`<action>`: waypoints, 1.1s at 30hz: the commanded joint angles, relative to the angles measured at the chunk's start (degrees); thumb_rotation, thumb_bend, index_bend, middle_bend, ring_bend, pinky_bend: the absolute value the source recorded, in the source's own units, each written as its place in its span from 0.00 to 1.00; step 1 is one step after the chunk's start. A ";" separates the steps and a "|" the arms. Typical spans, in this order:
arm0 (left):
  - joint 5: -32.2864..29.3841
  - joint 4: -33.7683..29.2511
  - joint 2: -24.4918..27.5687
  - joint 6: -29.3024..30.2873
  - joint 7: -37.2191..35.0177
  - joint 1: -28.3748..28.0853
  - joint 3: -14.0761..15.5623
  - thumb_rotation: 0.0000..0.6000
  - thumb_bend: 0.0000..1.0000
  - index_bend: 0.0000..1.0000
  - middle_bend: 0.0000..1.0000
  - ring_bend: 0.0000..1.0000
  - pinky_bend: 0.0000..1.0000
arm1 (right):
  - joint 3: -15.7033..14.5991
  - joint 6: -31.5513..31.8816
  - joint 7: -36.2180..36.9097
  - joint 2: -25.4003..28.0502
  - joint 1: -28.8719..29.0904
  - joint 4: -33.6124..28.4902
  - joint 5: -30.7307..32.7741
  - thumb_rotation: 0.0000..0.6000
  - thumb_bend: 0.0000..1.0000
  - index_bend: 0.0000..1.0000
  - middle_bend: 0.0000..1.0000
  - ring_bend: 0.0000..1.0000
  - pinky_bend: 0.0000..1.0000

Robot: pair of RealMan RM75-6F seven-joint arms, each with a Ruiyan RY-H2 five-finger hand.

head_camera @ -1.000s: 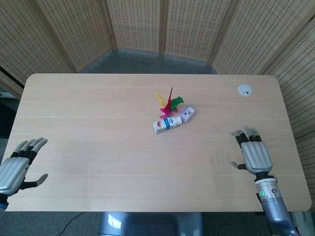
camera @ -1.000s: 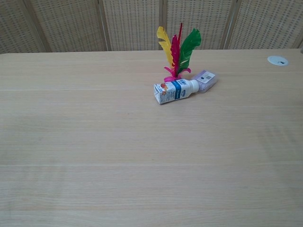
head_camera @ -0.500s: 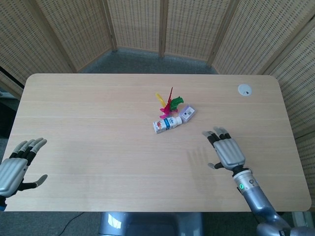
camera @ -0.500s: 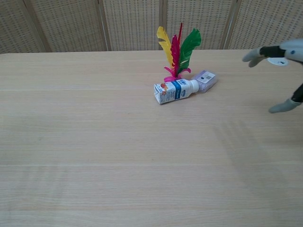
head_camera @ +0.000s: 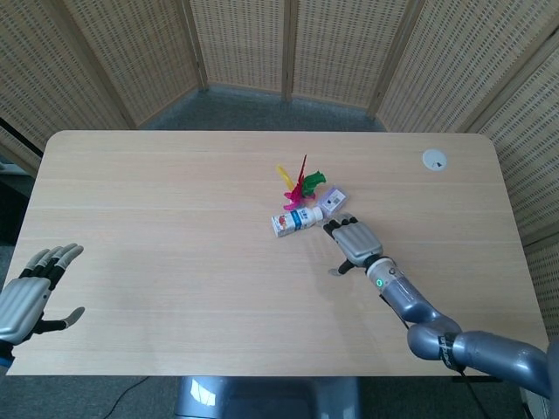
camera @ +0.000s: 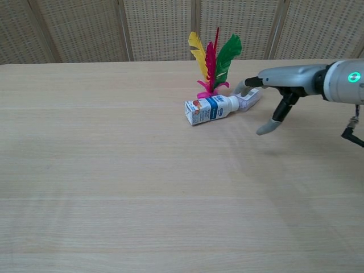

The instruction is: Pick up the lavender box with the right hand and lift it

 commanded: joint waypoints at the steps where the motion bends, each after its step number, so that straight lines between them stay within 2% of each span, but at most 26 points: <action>1: -0.33 0.28 -0.27 -0.30 -0.13 -0.15 -0.06 1.00 0.32 0.00 0.00 0.00 0.00 | 0.64 -3.63 1.35 -2.71 3.60 5.21 2.01 0.80 0.27 0.00 0.00 0.00 0.00; 7: -1.24 0.84 -0.48 -0.67 -0.28 -0.28 -0.23 1.00 0.32 0.00 0.00 0.00 0.00 | 0.44 -7.94 3.19 -4.82 7.26 12.68 2.76 0.73 0.29 0.00 0.00 0.00 0.00; 15: -2.08 1.09 -0.64 -0.98 -0.30 -0.34 -0.31 1.00 0.32 0.00 0.00 0.00 0.00 | 0.78 -12.26 6.68 -8.19 11.20 21.95 1.82 0.72 0.29 0.00 0.00 0.00 0.00; 26: -1.98 1.37 0.19 0.23 -1.60 0.88 0.23 1.00 0.32 0.00 0.00 0.00 0.00 | -1.17 -21.31 11.78 -13.33 14.54 35.38 -1.57 0.72 0.29 0.00 0.00 0.00 0.00; 30: -1.67 1.32 0.36 0.65 -1.82 1.18 0.34 1.00 0.32 0.00 0.00 0.00 0.00 | -2.55 -23.77 12.73 -14.19 14.86 37.92 -3.07 0.68 0.29 0.00 0.00 0.00 0.00; 33: -1.18 1.63 0.27 1.16 -2.15 1.34 0.27 1.00 0.32 0.00 0.00 0.00 0.00 | -3.89 -23.46 12.78 -13.05 14.21 36.64 -4.12 0.63 0.29 0.00 0.00 0.00 0.00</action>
